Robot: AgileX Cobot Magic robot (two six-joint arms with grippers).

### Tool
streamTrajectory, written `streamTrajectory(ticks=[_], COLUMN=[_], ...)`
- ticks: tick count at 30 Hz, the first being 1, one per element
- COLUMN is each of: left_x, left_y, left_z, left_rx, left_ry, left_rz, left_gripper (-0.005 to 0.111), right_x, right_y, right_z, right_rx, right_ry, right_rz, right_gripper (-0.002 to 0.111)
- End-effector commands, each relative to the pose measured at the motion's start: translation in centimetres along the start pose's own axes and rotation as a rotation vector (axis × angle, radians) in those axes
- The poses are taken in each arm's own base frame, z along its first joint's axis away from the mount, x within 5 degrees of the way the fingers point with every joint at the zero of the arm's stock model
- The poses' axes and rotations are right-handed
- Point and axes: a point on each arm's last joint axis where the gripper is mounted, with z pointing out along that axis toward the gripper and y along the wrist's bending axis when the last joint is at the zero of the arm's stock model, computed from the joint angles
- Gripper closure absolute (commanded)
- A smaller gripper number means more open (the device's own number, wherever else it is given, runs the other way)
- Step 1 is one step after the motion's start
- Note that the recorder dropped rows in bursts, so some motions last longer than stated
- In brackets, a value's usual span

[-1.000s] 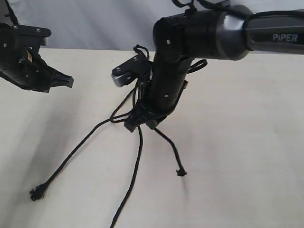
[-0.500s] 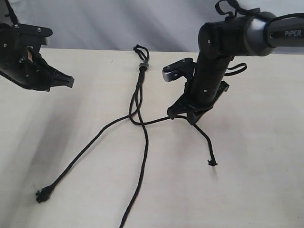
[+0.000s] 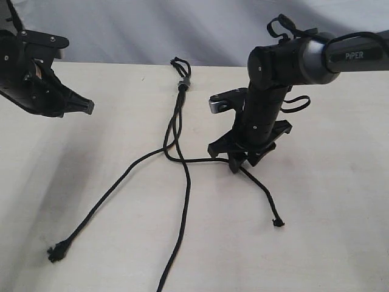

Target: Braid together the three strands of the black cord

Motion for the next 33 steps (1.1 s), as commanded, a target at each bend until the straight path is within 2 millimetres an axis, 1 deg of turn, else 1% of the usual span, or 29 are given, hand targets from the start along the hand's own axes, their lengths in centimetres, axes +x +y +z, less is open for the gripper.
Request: streamTrajectory(ticks=[1, 3, 5, 7, 10, 12, 13, 15, 17, 18, 20, 22, 23, 25, 26, 27, 28, 29, 30, 31, 33], left_x=[0.3, 0.6, 0.6, 0.6, 1.2, 1.9, 2.2, 3.1, 4.3, 5.0, 6.3, 7.3, 7.7, 8.3, 8.7, 8.9, 9.5, 9.7, 10.0, 10.2, 10.6], left_y=[-0.2, -0.7, -1.9, -3.6, -6.6, -8.8, -9.7, -11.8, -13.9, -15.0, -16.9, -18.6, -19.4, -20.7, -21.7, -22.0, -22.7, -22.8, -23.2, -23.2, -23.3], left_z=[-0.2, -0.6, -1.1, -2.0, -3.4, -4.1, -4.2, -4.3, -4.1, -3.8, -3.2, -2.7, -2.5, -2.0, -1.4, -1.2, -0.3, 0.1, 0.9, 1.3, 1.7], left_rx=[0.006, 0.018, 0.054, 0.107, 0.181, 0.232, 0.251, 0.299, 0.327, 0.338, 0.356, 0.371, 0.378, 0.392, 0.397, 0.395, 0.394, 0.391, 0.384, 0.379, 0.371], left_ry=[0.025, 0.053, 0.053, 0.047, 0.086, 0.121, 0.138, 0.171, 0.195, 0.199, 0.206, 0.210, 0.205, 0.190, 0.195, 0.204, 0.217, 0.219, 0.240, 0.251, 0.274], left_rz=[0.020, 0.089, 0.119, 0.136, 0.191, 0.207, 0.205, 0.222, 0.273, 0.302, 0.347, 0.368, 0.364, 0.364, 0.369, 0.364, 0.371, 0.380, 0.388, 0.387, 0.392], left_gripper=[0.104, 0.104, 0.104, 0.104, 0.104, 0.104, 0.104, 0.104, 0.104, 0.104, 0.104, 0.098, 0.092, 0.076, 0.060, 0.056, 0.053, 0.054, 0.056, 0.058, 0.071], right_x=[0.2, 0.1, 0.1, 0.1, 0.7, 1.5, 1.9, 3.0, 4.0, 4.8, 5.7, 6.6, 6.9, 7.2, 7.4, 7.5, 7.4, 7.4, 7.3, 7.3, 7.2], right_y=[-0.2, -0.3, -0.3, -0.3, -0.5, -0.8, -1.1, -2.1, -3.0, -3.9, -5.1, -6.5, -7.0, -8.1, -8.7, -8.9, -9.0, -9.0, -9.0, -9.0, -8.9], right_z=[-1.3, -2.7, -4.5, -6.9, -10.1, -11.4, -11.7, -11.9, -11.6, -11.3, -10.9, -9.9, -9.6, -9.4, -9.5, -9.5, -9.6, -9.6, -9.6, -9.6, -9.7], right_rx=[0.005, 0.019, 0.033, 0.052, 0.065, 0.084, 0.094, 0.107, 0.119, 0.129, 0.145, 0.159, 0.166, 0.178, 0.178, 0.179, 0.181, 0.182, 0.176, 0.171, 0.168], right_ry=[-0.007, -0.043, -0.089, -0.162, -0.243, -0.293, -0.311, -0.355, -0.394, -0.414, -0.449, -0.455, -0.456, -0.456, -0.462, -0.461, -0.467, -0.471, -0.480, -0.483, -0.490], right_rz=[-0.001, -0.016, -0.026, -0.037, -0.036, -0.052, -0.052, -0.028, -0.001, 0.022, 0.058, 0.090, 0.095, 0.121, 0.150, 0.156, 0.157, 0.157, 0.165, 0.171, 0.174], right_gripper=[0.040, 0.038, 0.039, 0.039, 0.039, 0.039, 0.039, 0.039, 0.039, 0.039, 0.039, 0.039, 0.039, 0.039, 0.039, 0.039, 0.039, 0.039, 0.039, 0.039, 0.039])
